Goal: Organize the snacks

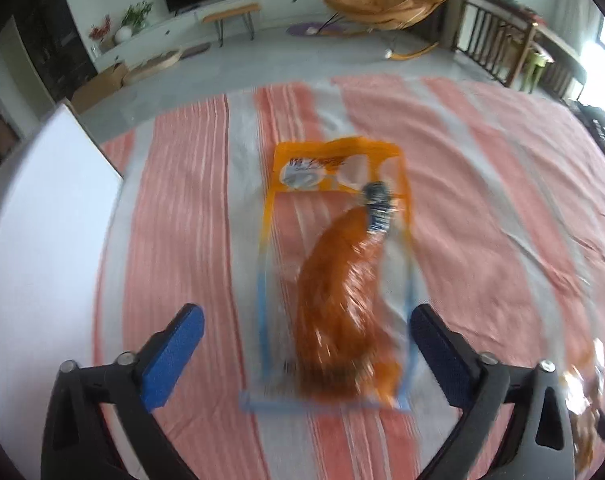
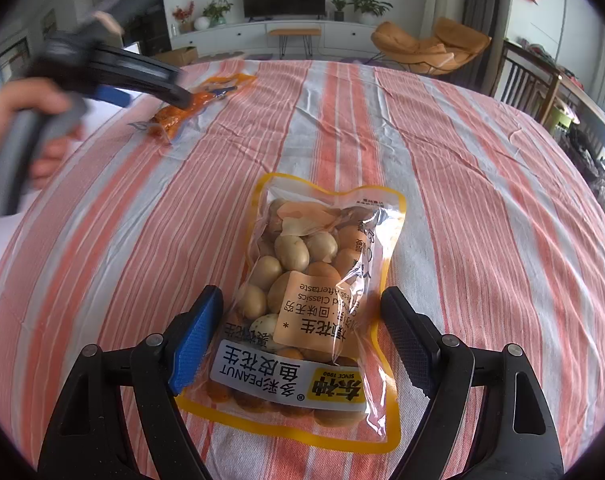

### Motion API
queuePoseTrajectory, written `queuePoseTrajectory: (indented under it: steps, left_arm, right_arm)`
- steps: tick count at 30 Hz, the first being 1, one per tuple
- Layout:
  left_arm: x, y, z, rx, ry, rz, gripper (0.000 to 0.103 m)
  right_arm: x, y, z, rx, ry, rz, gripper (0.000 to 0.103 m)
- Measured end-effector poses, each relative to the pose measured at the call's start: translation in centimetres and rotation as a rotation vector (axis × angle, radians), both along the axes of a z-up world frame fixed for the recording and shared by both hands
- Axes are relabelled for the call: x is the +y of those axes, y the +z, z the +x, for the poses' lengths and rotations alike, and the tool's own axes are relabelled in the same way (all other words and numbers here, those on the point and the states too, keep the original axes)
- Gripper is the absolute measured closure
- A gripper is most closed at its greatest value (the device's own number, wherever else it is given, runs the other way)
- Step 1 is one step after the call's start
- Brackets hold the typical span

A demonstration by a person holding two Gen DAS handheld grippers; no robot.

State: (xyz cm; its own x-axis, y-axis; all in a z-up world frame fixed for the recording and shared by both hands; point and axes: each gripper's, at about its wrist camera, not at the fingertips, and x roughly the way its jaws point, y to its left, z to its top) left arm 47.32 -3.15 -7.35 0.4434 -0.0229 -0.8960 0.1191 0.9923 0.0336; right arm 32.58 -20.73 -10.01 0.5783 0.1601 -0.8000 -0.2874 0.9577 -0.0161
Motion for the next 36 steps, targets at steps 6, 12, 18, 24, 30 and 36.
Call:
queuePoseTrajectory:
  steps: [6,12,18,24,30,36]
  left_arm:
    - [1.5,0.7,-5.4,-0.056,-0.001,-0.103,0.057]
    - [4.6,0.7,-21.5,0.0,0.02,-0.198,0.057]
    - [5.3,0.7,-32.2,-0.094,0.006,-0.177,0.025]
    - [3.7,-0.6,-31.6,-0.136,-0.049,-0.07,0.001]
    - [3.9,-0.7,-31.2,-0.147,-0.046,-0.066,0.0]
    - [3.6,-0.8,-31.3,-0.148,-0.045,-0.065,0.0]
  right_arm:
    - [-0.1,0.1,0.1,0.0,-0.002,0.003,0.02]
    - [-0.2,0.2,0.0,0.0,-0.003,0.003,0.02]
    - [-0.2,0.2,0.0,0.0,-0.003,0.002,0.02]
    - [-0.2,0.2,0.1,0.0,-0.003,0.003,0.02]
    - [-0.2,0.2,0.1,0.0,-0.003,0.003,0.02]
    - [-0.2,0.2,0.0,-0.001,-0.004,0.002,0.02]
